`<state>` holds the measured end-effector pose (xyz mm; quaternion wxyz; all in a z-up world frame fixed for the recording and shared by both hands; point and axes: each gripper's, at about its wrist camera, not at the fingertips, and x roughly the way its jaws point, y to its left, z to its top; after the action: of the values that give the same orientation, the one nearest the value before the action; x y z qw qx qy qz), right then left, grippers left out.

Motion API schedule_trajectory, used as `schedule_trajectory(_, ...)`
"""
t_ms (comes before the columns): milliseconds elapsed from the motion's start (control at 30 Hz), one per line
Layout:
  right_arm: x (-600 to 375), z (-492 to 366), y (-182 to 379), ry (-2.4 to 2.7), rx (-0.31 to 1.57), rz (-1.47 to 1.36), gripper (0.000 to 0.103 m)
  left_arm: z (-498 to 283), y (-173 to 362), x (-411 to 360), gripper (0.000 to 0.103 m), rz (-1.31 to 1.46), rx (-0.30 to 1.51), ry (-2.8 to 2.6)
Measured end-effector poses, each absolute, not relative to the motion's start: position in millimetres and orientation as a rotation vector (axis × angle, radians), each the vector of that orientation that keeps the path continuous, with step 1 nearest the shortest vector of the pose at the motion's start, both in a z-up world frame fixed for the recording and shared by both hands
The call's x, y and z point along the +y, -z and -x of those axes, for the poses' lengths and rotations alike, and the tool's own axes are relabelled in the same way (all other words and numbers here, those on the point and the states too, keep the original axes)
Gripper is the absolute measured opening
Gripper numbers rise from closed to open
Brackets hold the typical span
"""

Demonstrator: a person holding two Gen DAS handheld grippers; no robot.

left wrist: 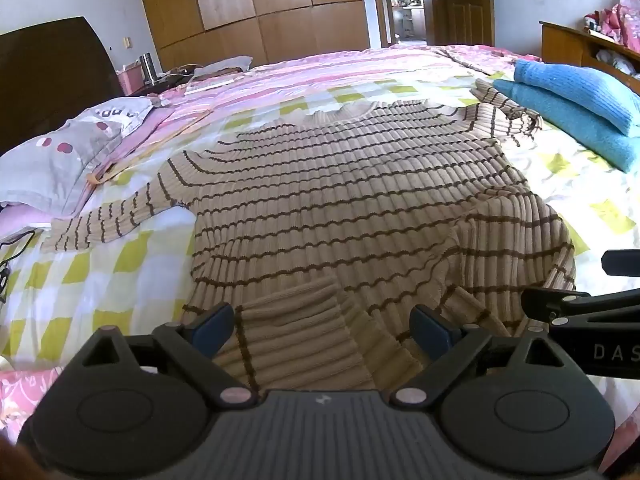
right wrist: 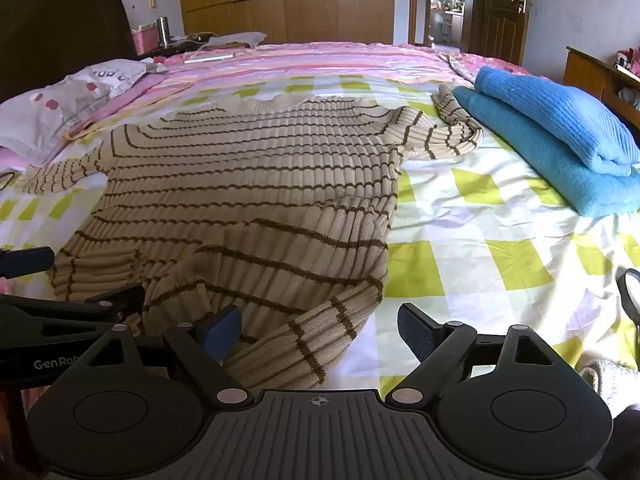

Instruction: Fold small clothes

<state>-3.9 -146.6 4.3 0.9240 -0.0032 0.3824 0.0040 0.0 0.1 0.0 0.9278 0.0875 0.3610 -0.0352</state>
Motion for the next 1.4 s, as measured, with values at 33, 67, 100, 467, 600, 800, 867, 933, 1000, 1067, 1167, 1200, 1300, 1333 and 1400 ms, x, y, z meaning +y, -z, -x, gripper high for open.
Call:
schedule_trajectory(33,-146.6,3.7,-4.0,-0.009,0.788,0.004,0.087,0.0,0.0,0.0,0.099,-0.179,0.741,0.073)
schedule_trajectory(67,-146.4,3.7,-3.8,-0.009,0.788,0.005,0.087,0.1,0.0,-0.1,0.099,-0.179,0.742,0.074)
schedule_trajectory(100,-146.4,3.6,-3.6,-0.01,0.788,0.005,0.087,0.4,0.0,-0.3,0.099,-0.179,0.743,0.074)
schedule_trajectory(467,-149.2,3.0,0.7,-0.013,0.782,0.013,0.087,-2.0,3.3,2.9,0.099,-0.163,0.758,0.069)
schedule_trajectory(600,-142.8,0.7,-3.4,-0.009,0.781,0.027,0.087,-2.6,3.9,4.8,0.099,-0.152,0.761,0.067)
schedule_trajectory(800,-142.4,0.4,-3.8,-0.009,0.781,0.027,0.087,-2.8,4.8,3.6,0.099,-0.155,0.765,0.065)
schedule_trajectory(867,-143.2,-0.6,-4.1,-0.008,0.78,0.023,0.087,-2.5,5.0,3.0,0.099,-0.161,0.764,0.066)
schedule_trajectory(933,-143.5,-1.3,-4.0,-0.007,0.778,0.023,0.087,-2.2,5.5,2.1,0.099,-0.166,0.764,0.065)
schedule_trajectory(1000,-143.5,-1.3,-4.0,-0.008,0.778,0.023,0.087,-2.4,5.7,2.2,0.099,-0.163,0.764,0.065)
schedule_trajectory(1067,-143.7,-2.0,-4.2,-0.01,0.775,0.025,0.087,-2.2,5.9,2.5,0.099,-0.16,0.765,0.064)
schedule_trajectory(1167,-143.6,-2.2,-4.2,-0.013,0.77,0.03,0.087,-2.1,6.0,2.9,0.099,-0.156,0.766,0.062)
schedule_trajectory(1200,-143.8,-2.5,-4.6,-0.014,0.769,0.03,0.087,-2.6,5.7,3.3,0.099,-0.155,0.766,0.062)
schedule_trajectory(1300,-143.1,-1.8,-4.1,-0.013,0.765,0.033,0.087,-3.1,5.3,3.5,0.099,-0.155,0.765,0.061)
schedule_trajectory(1333,-143.1,-1.9,-4.1,-0.013,0.765,0.033,0.087,-3.1,5.3,3.5,0.099,-0.155,0.766,0.061)
schedule_trajectory(1400,-143.1,-2.2,-4.4,-0.013,0.764,0.035,0.087,-3.1,5.3,3.6,0.099,-0.155,0.765,0.061)
